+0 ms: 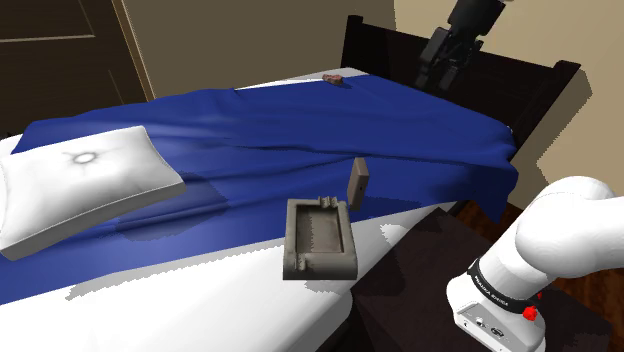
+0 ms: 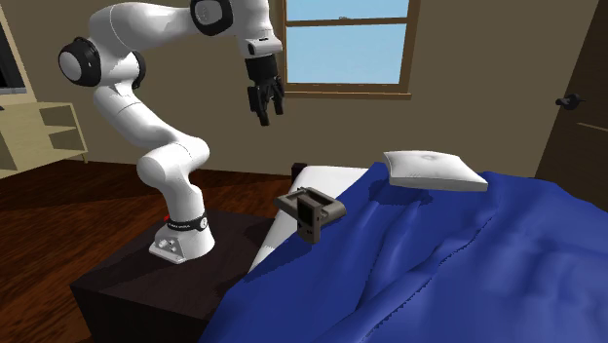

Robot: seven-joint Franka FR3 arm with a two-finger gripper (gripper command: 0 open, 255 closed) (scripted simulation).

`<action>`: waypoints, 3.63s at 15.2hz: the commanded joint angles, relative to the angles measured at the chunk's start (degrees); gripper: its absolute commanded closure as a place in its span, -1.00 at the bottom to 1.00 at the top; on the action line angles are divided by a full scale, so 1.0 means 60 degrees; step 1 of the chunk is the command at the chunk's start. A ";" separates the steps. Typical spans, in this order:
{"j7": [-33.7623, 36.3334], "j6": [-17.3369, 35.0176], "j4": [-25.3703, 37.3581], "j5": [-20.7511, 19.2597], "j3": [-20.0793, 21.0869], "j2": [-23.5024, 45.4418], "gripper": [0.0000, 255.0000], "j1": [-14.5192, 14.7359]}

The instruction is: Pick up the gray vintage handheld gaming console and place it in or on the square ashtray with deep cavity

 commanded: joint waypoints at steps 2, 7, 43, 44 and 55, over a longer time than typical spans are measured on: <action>0.0121 0.0261 -0.0247 0.0010 0.0128 0.0065 -1.00 -0.0011; 0.0743 0.1602 -0.1331 0.0067 0.0761 0.0586 -1.00 -0.0047; 0.2865 0.6857 -0.3427 -0.0169 0.2585 0.4642 1.00 -0.0285; 0.2857 0.6866 -0.3433 -0.0171 0.2579 0.4645 1.00 -0.0289; 0.2805 0.5614 -0.2903 -0.0133 0.2473 0.3917 1.00 -0.0260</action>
